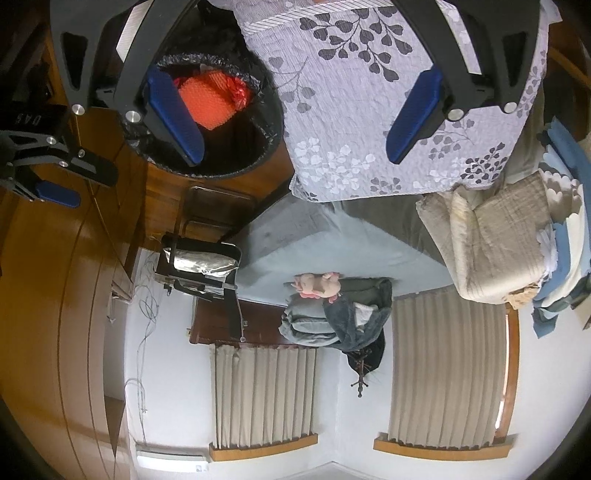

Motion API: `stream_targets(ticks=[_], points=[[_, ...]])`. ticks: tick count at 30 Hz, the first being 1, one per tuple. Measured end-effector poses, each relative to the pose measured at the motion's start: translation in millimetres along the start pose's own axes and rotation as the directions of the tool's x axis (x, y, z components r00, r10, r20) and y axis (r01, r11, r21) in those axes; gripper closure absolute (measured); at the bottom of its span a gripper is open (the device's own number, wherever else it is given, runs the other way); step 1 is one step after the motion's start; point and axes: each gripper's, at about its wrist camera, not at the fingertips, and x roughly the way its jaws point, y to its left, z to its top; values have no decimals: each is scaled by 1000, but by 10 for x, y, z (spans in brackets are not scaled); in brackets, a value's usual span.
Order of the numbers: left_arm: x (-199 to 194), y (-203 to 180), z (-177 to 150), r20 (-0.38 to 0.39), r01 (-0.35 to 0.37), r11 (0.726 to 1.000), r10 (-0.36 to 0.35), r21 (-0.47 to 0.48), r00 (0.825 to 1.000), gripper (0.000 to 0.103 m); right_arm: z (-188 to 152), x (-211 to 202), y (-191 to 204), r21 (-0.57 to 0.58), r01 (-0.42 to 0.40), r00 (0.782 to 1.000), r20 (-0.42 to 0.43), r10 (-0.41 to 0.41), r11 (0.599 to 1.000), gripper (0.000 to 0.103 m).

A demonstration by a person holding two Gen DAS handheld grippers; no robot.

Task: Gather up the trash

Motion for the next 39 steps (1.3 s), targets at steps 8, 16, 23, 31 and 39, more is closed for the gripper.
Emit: stream_targets(ticks=[8,16,23,31,39], points=[[-2,10,1,-1,1,1000,-1,1,1000,6,1,6,17,-7,5,1000,0,-5,1000,5],[-2,11,3,0,1,1000,-1,1,1000,6,3,5,22,-9,4,1000,1,-4,1000,5],[-1,16,0,0,1,1000,-1,1,1000,6,0,12,30,-9,5,1000,1,-5,1000,5],[-7,21,0,0,1,1000,-1,1,1000,6,0,15,33,-10,5,1000,1,-5,1000,5],[-1,19,3,-1,1,1000,-1,0,1000,6,-1,18,46,-10,6,1000,-1,-6,1000,5]])
